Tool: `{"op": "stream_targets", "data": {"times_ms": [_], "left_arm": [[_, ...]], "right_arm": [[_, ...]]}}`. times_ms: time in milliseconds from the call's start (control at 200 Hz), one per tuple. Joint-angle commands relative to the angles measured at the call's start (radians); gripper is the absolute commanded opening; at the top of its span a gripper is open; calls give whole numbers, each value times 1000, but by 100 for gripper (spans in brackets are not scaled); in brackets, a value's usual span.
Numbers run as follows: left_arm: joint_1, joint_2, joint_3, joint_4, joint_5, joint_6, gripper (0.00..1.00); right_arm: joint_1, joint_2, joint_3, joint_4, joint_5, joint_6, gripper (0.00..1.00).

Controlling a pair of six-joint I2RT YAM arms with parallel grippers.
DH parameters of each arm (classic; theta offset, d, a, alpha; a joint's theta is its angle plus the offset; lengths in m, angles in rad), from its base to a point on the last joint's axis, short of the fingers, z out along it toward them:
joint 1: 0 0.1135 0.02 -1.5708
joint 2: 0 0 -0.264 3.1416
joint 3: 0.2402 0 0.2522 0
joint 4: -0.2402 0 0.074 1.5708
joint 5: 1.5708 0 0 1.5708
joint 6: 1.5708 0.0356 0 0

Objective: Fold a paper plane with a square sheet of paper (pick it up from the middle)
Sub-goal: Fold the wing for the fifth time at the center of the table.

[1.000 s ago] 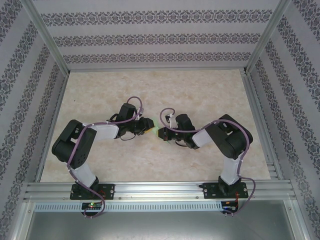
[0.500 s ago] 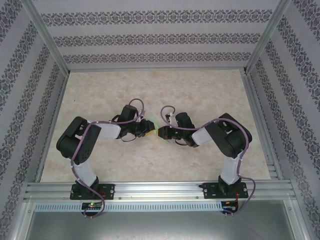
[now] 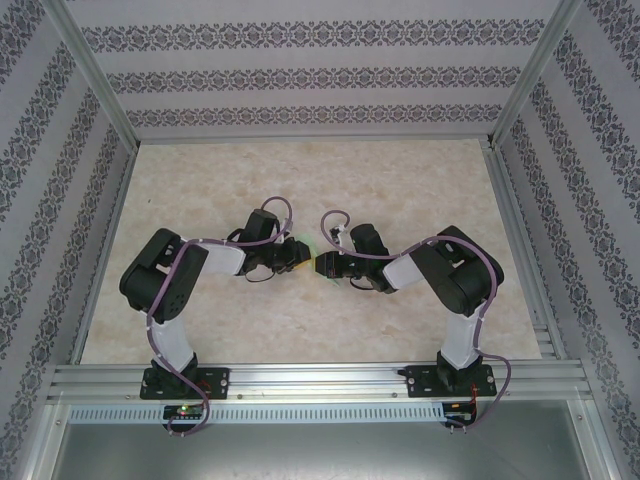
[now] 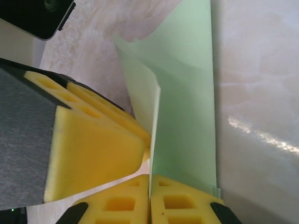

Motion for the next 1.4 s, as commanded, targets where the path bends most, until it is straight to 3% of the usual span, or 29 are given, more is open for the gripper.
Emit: {"op": "stream_targets", "data": {"times_ms": [0, 200, 614, 819, 1019, 1394], "left_arm": [[-14, 16, 22, -14, -25, 28, 22], [-14, 26, 35, -84, -57, 40, 20], [-14, 38, 33, -111, -78, 35, 19], [-14, 31, 34, -104, -64, 37, 19], [-15, 10, 40, -115, -57, 47, 19], [-16, -34, 39, -41, 23, 39, 24]], "right_arm": [[-11, 21, 14, -41, -18, -12, 10], [-15, -13, 26, -89, -18, -16, 15], [-29, -174, 75, -397, -29, -105, 25], [-29, -161, 88, -467, -54, -126, 25], [-31, -136, 65, -439, -40, -91, 13], [-36, -89, 48, -447, -18, -57, 11]]}}
